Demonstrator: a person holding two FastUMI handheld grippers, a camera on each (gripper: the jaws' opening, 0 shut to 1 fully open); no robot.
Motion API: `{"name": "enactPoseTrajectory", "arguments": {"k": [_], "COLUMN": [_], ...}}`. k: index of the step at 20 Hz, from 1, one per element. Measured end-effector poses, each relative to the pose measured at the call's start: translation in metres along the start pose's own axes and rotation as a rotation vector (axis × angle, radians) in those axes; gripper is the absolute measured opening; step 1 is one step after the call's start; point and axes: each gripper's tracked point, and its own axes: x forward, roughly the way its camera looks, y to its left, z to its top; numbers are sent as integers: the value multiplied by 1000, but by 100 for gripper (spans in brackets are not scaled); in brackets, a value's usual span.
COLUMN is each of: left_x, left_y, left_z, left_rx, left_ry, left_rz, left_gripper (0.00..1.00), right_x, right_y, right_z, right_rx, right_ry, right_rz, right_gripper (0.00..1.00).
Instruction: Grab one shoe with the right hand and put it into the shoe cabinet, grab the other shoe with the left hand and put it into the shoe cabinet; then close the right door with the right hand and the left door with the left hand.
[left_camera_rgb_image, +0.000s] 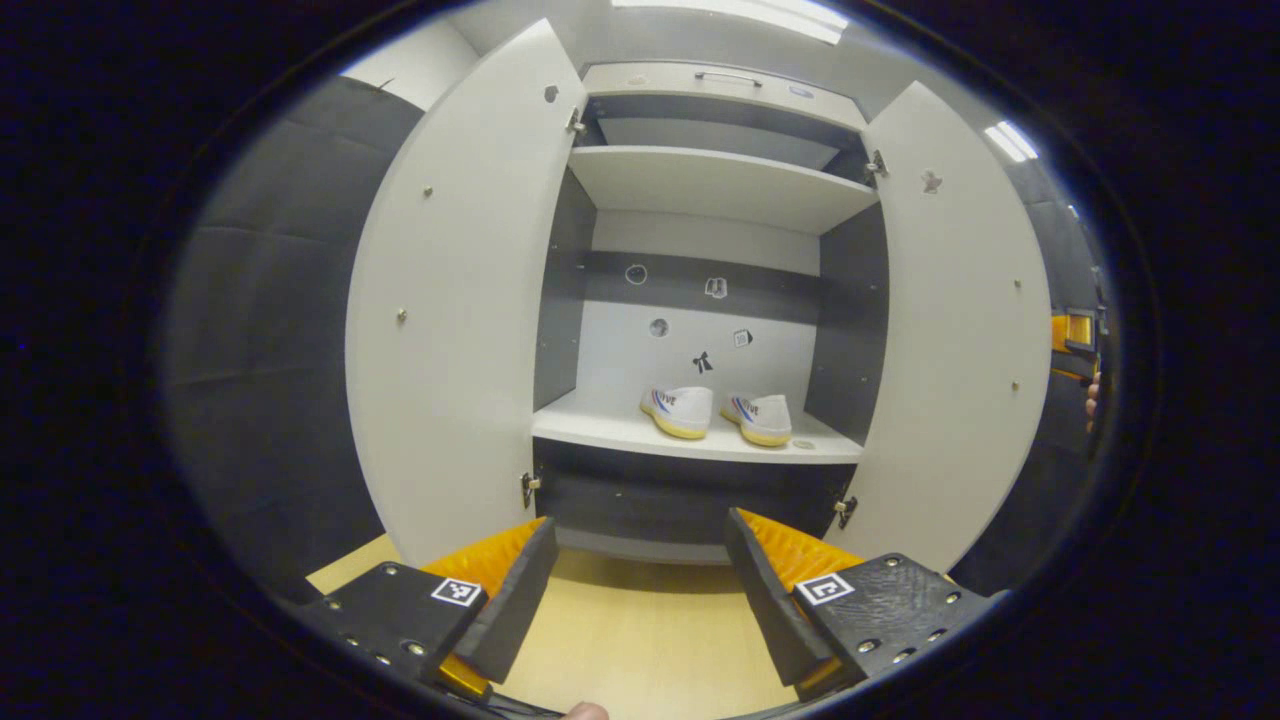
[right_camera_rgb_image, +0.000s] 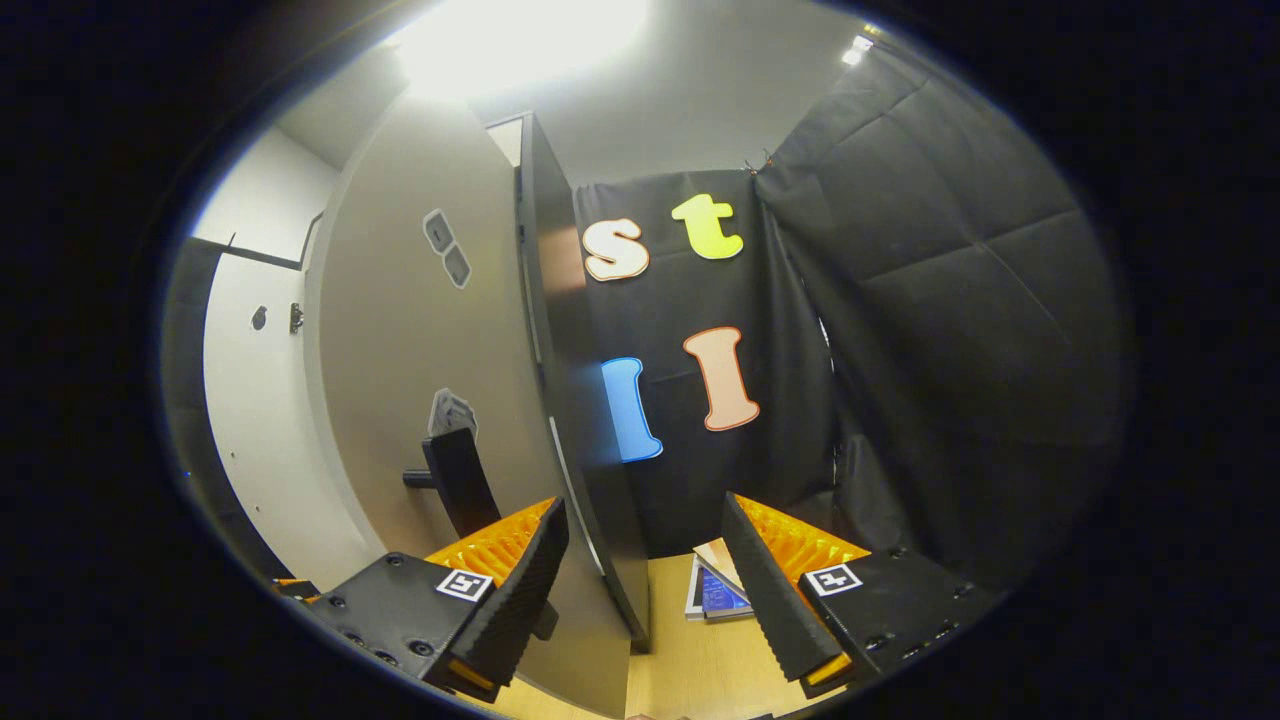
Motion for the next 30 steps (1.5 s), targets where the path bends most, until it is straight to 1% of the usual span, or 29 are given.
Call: {"name": "enactPoseTrajectory", "arguments": {"k": [3,6,8,12,14,17,20,23,26,28,30], "left_x": [0,0,2,1,-1,-4,-5,2,3,3,6], "left_y": [4,3,3,6,7,7,10,15,24,29,29], "left_z": [5,6,5,9,10,10,7,5,1,2,-3], "left_rx": [15,0,9,33,45,58,42,0,12,12,-17], "left_ry": [-10,-19,-16,-29,-37,-43,-43,-27,-18,-27,-25], "left_rz": [15,10,7,13,25,65,106,137,181,218,247], "left_gripper": [97,97,97,97,97,97,96,97,96,97,96], "right_x": [0,5,6,13,15,21,31,43,51,51,50], "right_y": [12,35,52,74,87,106,128,147,165,169,170], "right_z": [-4,-9,-14,-15,-22,-25,-29,-33,-36,-39,-41], "right_rx": [-1,29,48,0,19,54,65,45,16,1,3], "right_ry": [15,31,43,49,69,88,105,124,115,111,112], "right_rz": [30,95,133,173,198,241,285,317,349,349,342], "right_gripper": [98,98,98,98,98,98,98,98,98,98,98]}}
